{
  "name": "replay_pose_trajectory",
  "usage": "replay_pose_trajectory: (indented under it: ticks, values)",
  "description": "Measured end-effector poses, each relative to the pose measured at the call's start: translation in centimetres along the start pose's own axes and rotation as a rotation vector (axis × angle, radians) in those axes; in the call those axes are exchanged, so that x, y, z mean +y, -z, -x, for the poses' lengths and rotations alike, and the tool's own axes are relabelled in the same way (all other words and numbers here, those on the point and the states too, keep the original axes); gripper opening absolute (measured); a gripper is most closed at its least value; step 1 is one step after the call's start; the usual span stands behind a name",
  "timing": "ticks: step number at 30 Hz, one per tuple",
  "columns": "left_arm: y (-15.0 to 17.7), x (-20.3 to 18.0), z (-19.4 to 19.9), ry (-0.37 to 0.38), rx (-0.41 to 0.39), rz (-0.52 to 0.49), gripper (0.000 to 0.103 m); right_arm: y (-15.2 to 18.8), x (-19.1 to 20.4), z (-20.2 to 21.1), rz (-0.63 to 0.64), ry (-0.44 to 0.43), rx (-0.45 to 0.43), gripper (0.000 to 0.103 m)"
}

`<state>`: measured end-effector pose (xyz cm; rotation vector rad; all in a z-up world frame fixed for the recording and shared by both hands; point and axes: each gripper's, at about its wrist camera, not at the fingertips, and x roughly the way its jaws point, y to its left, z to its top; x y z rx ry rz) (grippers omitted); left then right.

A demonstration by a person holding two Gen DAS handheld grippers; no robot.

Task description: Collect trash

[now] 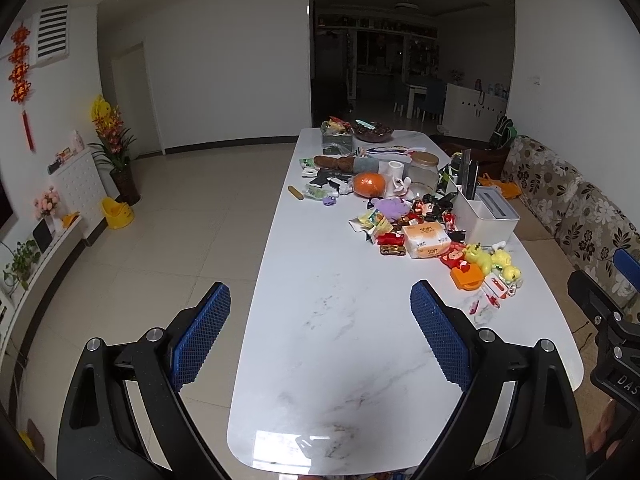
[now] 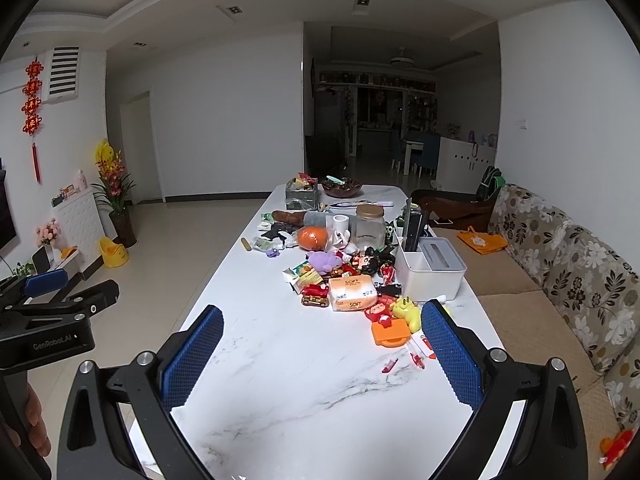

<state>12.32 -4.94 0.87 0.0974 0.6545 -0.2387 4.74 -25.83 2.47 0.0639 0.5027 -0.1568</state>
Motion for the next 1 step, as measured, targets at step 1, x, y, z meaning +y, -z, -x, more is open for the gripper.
replay_pose_trajectory:
  ticks: [1]
  values:
    - [-0.02,-0.02,-0.02,-0.001,-0.001,-0.001,0.089,0.00,0.00,-0.01,0.001,0.001,0.001,0.098]
